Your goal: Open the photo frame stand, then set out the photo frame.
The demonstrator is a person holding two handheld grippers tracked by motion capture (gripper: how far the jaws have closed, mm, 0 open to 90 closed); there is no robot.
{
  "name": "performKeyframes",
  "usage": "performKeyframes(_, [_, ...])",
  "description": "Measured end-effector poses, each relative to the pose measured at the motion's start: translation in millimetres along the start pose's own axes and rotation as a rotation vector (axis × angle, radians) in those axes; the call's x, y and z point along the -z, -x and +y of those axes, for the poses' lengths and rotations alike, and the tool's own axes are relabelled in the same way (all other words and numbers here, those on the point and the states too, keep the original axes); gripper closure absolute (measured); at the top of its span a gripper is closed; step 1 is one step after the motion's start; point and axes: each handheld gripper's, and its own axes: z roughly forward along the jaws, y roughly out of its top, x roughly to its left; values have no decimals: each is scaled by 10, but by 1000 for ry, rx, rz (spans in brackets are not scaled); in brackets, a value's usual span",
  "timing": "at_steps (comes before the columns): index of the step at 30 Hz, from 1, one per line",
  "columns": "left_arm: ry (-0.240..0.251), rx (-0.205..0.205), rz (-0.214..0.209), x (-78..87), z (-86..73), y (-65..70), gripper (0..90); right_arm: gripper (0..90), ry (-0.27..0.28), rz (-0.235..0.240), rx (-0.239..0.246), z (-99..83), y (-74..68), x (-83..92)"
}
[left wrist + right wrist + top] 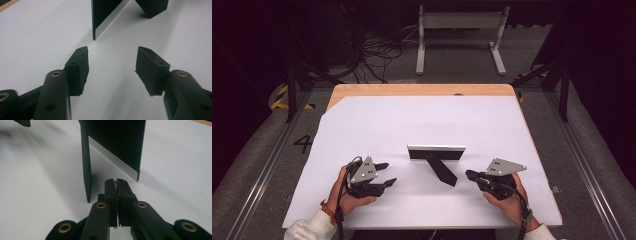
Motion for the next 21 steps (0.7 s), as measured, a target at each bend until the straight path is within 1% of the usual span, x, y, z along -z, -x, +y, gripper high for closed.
performKeyframes(9, [-9,11,7,56,-73,40,412,850,2,-13,-4,3,0,4])
performKeyframes(13, [-6,19,4,53,-79,40,405,817,17,-24,-10,37,10,9])
performKeyframes(17, [-7,24,7,-21,-45,13,370,778,25,-49,-9,68,43,-1])
performKeyframes(19, [1,35,10,-74,-9,-18,350,752,33,-59,-24,92,79,-15])
performKeyframes(20, [4,36,10,-99,10,-34,340,732,33,-72,-30,108,94,-30])
performKeyframes(21, [4,36,10,-125,32,-49,334,725,37,-74,-35,116,104,-42])
